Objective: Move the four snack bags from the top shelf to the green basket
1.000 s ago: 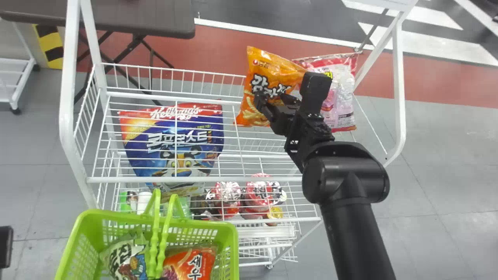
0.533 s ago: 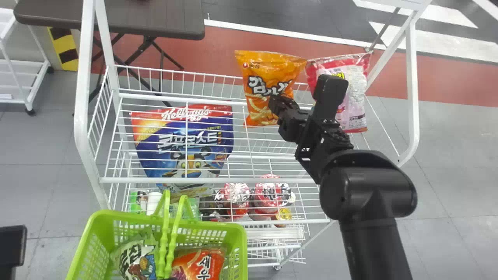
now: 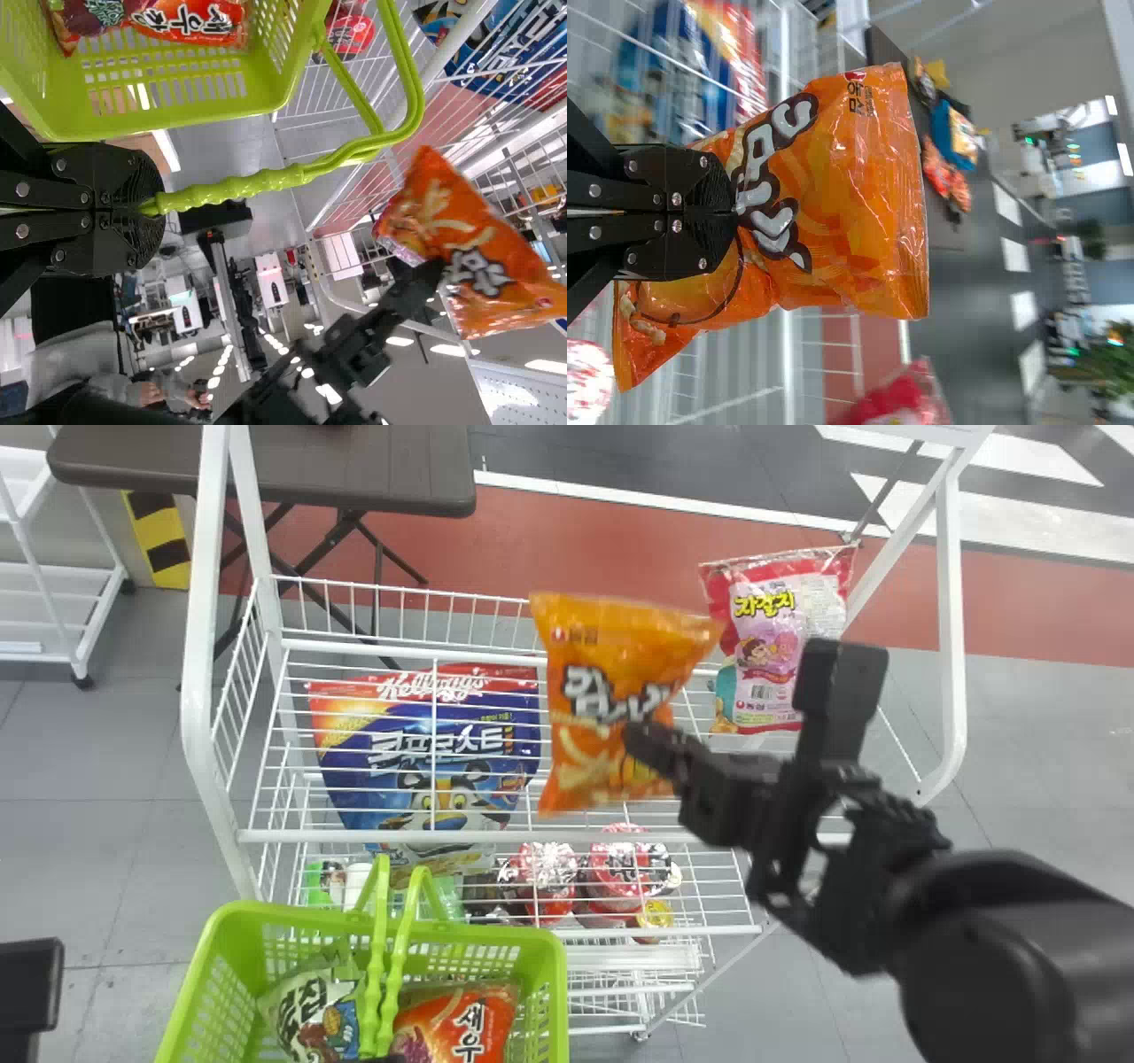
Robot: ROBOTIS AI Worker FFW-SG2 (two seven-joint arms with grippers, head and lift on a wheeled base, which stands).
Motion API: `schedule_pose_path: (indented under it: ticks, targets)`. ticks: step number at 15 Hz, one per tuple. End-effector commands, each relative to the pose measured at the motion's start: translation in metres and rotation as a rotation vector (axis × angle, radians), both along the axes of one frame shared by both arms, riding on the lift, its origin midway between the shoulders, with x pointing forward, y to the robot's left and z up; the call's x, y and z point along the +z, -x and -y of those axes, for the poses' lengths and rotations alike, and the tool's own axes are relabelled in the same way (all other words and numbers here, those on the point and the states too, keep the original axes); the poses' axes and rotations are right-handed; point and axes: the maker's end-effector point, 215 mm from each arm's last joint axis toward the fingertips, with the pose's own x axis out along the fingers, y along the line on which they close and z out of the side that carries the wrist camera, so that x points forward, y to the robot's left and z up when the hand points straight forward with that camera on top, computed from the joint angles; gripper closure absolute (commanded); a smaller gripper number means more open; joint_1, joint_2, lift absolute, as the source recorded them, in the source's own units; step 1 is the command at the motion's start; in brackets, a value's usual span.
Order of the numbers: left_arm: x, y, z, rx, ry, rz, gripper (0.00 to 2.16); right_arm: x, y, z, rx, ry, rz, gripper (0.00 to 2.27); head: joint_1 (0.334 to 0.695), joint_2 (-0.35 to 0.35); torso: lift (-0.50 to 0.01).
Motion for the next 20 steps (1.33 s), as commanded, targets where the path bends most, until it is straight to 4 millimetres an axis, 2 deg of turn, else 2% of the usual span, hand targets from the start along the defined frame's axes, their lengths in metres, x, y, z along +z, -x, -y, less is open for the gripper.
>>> schedule_pose_path:
  ticks: [1, 4, 6, 8, 10, 11, 14, 15, 17, 20]
  targets:
    - [0.002, -0.003, -0.001, 0.009, 0.006, 0.007, 1.81, -0.02, 0.064, -0.014, 0.059, -0.043, -0.141, 2.01, 0.695, -0.253, 0.0]
    - [0.003, -0.004, -0.002, 0.014, 0.008, 0.01, 1.81, -0.054, 0.143, -0.034, 0.15, -0.129, -0.365, 2.01, 0.695, -0.253, 0.0]
    - [0.003, -0.005, -0.004, 0.022, 0.007, 0.014, 1.81, -0.07, 0.174, -0.052, 0.182, -0.177, -0.449, 2.01, 0.695, -0.252, 0.0]
    - [0.004, -0.006, -0.003, 0.023, 0.009, 0.014, 1.81, -0.09, 0.202, -0.085, 0.232, -0.309, -0.541, 2.01, 0.695, -0.234, 0.0]
    - [0.006, -0.006, 0.0, 0.02, 0.014, 0.02, 1.81, -0.102, 0.203, -0.116, 0.243, -0.421, -0.545, 2.01, 0.695, -0.191, 0.0]
    - [0.007, -0.005, 0.002, 0.017, 0.015, 0.021, 1.81, -0.108, 0.209, -0.125, 0.253, -0.438, -0.569, 2.01, 0.695, -0.158, 0.0]
    - [0.007, -0.001, 0.001, 0.016, 0.013, 0.02, 1.81, -0.118, 0.197, -0.144, 0.228, -0.508, -0.543, 2.01, 0.695, -0.057, 0.0]
    - [0.008, 0.0, 0.001, 0.016, 0.012, 0.021, 1.81, -0.118, 0.188, -0.151, 0.217, -0.54, -0.519, 2.01, 0.695, -0.038, 0.0]
    - [0.01, 0.0, 0.003, 0.011, 0.013, 0.026, 1.81, -0.124, 0.186, -0.173, 0.233, -0.549, -0.525, 2.01, 0.695, -0.01, 0.0]
    - [0.011, 0.001, 0.005, 0.007, 0.014, 0.027, 1.81, -0.145, 0.186, -0.178, 0.236, -0.475, -0.556, 1.96, 0.695, 0.052, 0.0]
